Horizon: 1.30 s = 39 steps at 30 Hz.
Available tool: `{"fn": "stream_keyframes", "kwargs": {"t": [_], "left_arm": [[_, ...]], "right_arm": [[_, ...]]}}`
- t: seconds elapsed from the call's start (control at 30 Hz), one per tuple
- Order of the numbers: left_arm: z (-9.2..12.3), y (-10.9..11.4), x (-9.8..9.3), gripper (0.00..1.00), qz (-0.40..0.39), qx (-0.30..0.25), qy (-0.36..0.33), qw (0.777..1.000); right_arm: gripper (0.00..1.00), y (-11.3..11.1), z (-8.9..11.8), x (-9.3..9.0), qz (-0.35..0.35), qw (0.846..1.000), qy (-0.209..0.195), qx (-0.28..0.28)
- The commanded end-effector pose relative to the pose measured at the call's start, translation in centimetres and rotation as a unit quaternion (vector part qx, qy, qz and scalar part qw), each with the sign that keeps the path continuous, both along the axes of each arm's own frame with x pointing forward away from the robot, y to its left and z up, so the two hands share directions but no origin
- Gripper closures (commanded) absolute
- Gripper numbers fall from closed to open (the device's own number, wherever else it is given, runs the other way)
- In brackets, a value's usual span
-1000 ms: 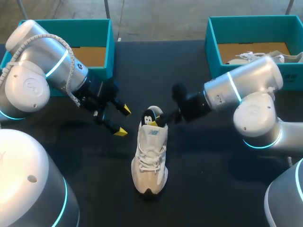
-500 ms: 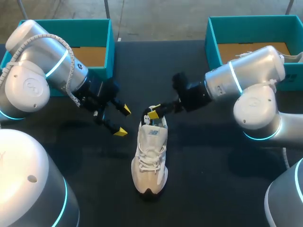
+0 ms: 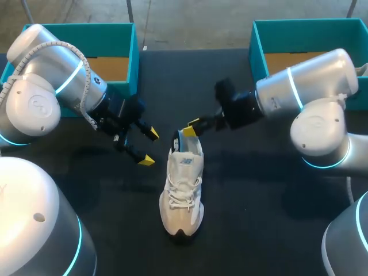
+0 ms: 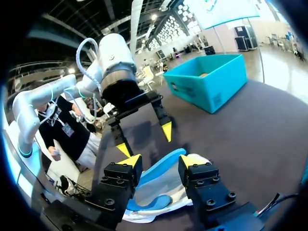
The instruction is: Take the shoe out of the shoebox, open the shoe tongue, remove and reinsert the insole, then place the shoe into the shoebox
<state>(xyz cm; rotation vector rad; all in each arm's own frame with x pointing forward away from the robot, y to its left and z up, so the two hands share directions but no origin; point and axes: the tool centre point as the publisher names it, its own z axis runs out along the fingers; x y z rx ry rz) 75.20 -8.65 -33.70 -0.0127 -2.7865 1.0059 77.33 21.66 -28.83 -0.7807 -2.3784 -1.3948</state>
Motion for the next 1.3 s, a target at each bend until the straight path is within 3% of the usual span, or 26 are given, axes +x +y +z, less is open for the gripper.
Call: {"fn": "stream_keyframes", "kwargs": {"t": [0.03,0.2,0.4,0.5,0.6,0.7,0.9,1.0,1.17,1.3], "left_arm": [[0.0,0.0,0.0,0.00,0.000,0.001,0.000,1.000],[0.0,0.0,0.0,0.00,0.000,0.001,0.000,1.000],[0.0,0.0,0.0,0.00,0.000,0.001,0.000,1.000],[0.0,0.0,0.0,0.00,0.000,0.001,0.000,1.000],[0.0,0.0,0.0,0.00,0.000,0.001,0.000,1.000],[0.0,0.0,0.0,0.00,0.000,0.001,0.000,1.000],[0.0,0.0,0.0,0.00,0.000,0.001,0.000,1.000],[0.0,0.0,0.0,0.00,0.000,0.001,0.000,1.000],[0.0,0.0,0.0,0.00,0.000,0.001,0.000,1.000],[0.0,0.0,0.0,0.00,0.000,0.001,0.000,1.000]], "right_arm": [[0.47,0.2,-0.9,-0.4,0.009,1.000,0.016,0.004],[0.40,0.7,-0.6,-1.9,0.011,0.999,0.033,0.004],[0.43,1.2,-0.7,-2.4,0.002,0.998,0.068,-0.010],[0.50,1.6,-0.3,-3.0,-0.023,0.995,0.098,-0.012],[0.45,1.9,0.3,-3.3,-0.042,0.993,0.110,-0.025],[0.40,2.0,1.0,-3.3,-0.066,0.992,0.107,-0.028],[0.47,2.7,1.9,-3.4,-0.102,0.984,0.110,-0.092],[0.46,2.9,1.8,-3.5,-0.123,0.981,0.105,-0.108],[0.32,3.0,1.6,-3.3,-0.151,0.972,0.102,-0.145],[0.26,3.3,1.4,-3.3,-0.161,0.966,0.106,-0.171]]}}
